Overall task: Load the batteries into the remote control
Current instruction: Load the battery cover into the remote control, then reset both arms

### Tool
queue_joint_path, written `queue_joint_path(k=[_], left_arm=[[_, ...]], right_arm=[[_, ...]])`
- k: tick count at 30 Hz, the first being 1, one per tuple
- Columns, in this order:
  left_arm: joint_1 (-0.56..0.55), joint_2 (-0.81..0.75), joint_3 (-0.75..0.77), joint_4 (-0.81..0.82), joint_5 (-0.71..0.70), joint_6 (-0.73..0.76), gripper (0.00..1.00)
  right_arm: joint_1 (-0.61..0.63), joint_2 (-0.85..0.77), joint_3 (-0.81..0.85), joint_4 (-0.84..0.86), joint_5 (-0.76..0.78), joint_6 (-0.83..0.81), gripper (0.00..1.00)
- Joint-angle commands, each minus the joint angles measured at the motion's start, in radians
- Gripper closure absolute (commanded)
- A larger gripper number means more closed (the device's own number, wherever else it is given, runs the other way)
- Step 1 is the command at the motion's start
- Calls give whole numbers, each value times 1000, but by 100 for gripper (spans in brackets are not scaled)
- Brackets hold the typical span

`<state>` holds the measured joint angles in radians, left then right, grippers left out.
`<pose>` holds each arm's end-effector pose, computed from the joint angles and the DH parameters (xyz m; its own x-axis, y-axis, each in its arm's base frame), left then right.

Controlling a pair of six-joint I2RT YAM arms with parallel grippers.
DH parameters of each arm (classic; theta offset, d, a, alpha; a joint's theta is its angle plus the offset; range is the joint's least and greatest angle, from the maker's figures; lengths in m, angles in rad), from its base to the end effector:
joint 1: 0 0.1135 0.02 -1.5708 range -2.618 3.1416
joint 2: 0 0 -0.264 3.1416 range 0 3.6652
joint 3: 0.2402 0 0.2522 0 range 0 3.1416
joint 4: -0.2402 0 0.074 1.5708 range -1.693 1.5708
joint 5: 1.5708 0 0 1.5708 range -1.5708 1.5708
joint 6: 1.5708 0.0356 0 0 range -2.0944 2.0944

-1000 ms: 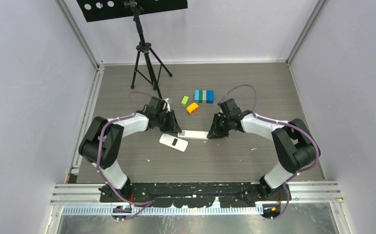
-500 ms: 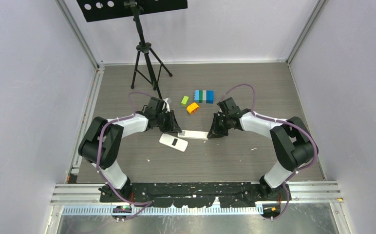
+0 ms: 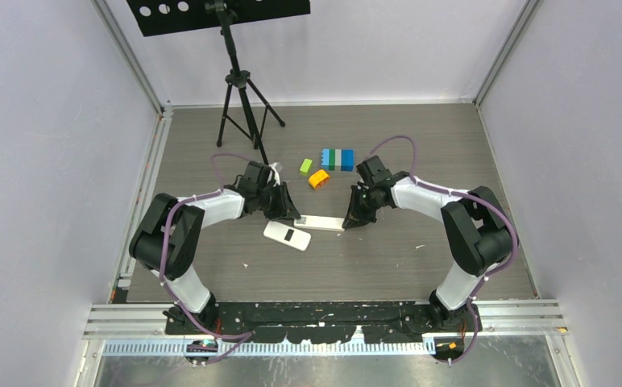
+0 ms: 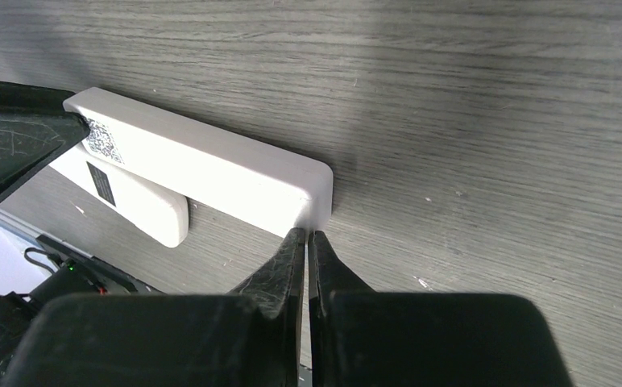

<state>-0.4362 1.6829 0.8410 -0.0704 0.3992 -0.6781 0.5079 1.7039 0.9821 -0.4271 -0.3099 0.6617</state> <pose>0.2867 -0.1489 0.1486 -0.9377 -0.2006 -0.2837 0.0214 0.7817 -0.6233 0.2767 0.1664 0.1599 -0.9806 0.1240 -0.1521 0.0383 0.8812 0.4711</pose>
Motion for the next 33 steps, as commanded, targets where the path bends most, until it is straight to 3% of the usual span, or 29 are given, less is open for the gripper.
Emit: queue_joint_path(k=[1, 4, 10, 12, 13, 25, 33], left_arm=[[-19, -19, 31, -16, -35, 12, 72], [-17, -66, 77, -68, -103, 44, 61], [-9, -168, 155, -166, -225, 103, 30], [-5, -217, 173, -206, -251, 117, 4], [-3, -241, 182, -231, -256, 123, 1], [1, -710, 113, -489, -526, 186, 0], [0, -1032, 153, -697, -597, 207, 0]], right_arm=[[60, 6, 38, 110, 66, 29, 93], [53, -77, 53, 42, 134, 13, 85], [25, -292, 50, -54, 220, -12, 63], [16, -364, 51, -96, 263, -21, 60], [13, -396, 52, -119, 293, -27, 58], [8, -842, 116, -501, 989, -68, 19], [9, -1077, 230, -652, 1180, -99, 16]])
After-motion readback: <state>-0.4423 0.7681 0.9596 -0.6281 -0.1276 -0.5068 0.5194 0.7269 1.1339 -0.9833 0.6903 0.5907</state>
